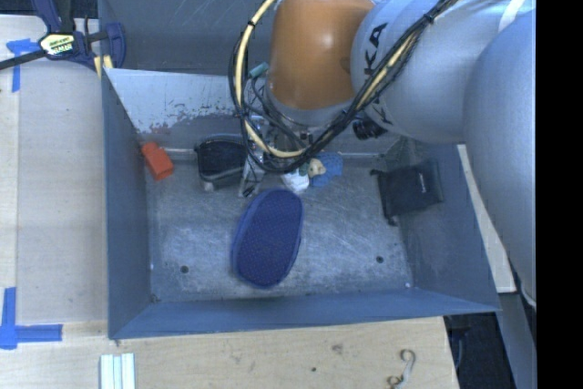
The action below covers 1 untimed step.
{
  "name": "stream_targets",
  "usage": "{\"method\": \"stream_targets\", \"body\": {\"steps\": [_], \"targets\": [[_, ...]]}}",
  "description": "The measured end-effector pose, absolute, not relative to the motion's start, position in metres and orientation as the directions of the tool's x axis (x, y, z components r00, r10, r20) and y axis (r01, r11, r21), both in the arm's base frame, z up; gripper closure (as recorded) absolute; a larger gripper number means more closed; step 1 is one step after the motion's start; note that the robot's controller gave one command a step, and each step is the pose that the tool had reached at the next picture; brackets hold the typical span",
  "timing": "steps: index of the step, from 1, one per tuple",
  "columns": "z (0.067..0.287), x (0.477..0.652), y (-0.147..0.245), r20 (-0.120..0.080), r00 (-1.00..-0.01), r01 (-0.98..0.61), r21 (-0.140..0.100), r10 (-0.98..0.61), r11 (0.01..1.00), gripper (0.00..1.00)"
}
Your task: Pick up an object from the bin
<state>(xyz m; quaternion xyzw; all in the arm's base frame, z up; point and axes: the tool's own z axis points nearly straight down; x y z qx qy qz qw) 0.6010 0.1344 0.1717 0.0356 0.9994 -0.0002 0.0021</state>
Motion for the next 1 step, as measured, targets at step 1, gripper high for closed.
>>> {"method": "stream_targets", "body": {"steps": [1], "targets": [[0.2143,0.5854,0.1353,0.001,-0.999,0.034,-0.001,0.034,0.999,1.00]]}}
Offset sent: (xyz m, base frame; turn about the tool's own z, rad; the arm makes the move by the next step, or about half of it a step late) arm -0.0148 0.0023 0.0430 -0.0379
